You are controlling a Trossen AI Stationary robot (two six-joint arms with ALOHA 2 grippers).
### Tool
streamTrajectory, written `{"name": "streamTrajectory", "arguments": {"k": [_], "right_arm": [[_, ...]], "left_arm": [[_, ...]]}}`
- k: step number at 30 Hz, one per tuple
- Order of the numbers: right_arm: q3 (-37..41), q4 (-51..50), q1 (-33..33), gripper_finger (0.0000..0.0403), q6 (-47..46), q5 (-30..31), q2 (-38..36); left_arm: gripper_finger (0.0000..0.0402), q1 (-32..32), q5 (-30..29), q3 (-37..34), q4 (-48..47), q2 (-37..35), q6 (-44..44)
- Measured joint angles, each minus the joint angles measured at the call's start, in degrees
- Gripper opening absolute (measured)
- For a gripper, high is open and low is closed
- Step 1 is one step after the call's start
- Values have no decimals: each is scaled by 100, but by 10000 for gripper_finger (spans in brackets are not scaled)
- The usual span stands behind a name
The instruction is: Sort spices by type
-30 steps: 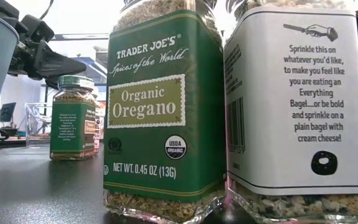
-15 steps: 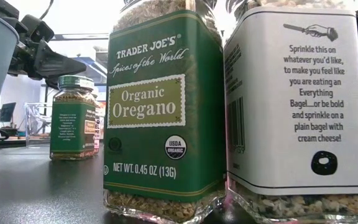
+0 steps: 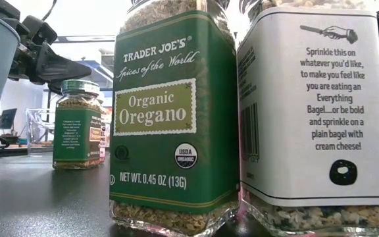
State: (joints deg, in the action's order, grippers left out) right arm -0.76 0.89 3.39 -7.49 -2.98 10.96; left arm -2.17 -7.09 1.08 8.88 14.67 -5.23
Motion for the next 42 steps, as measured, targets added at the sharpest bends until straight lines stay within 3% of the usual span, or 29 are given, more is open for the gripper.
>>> {"name": "streamTrajectory", "arguments": {"k": [3, 11, 16, 24, 29, 33, 42], "right_arm": [[-2, 0, 1, 92, 4, 2, 0], [0, 2, -1, 85, 1383, 11, 0], [0, 160, -1, 70, 714, -3, 2], [-57, 1291, -1, 59, 539, 129, -1], [-680, 772, -4, 66, 75, 389, 273], [-1429, 36, -5, 74, -532, 1081, 732], [-2890, -1333, -4, 91, -609, 1099, 1694]], "left_arm": [[0, -2, 2, 0, -1, -1, 0], [0, -2, 5, -1, 117, 0, 186], [0, -2, 8, -1, 802, 0, -1357], [0, -2, 9, -2, 2004, 0, -1484], [0, -2, -46, -2, 2662, -2, -1483], [0, -1, -368, -2, 2843, 18, -1977], [0, -7, -286, -2, 2965, 547, -2365]]}}
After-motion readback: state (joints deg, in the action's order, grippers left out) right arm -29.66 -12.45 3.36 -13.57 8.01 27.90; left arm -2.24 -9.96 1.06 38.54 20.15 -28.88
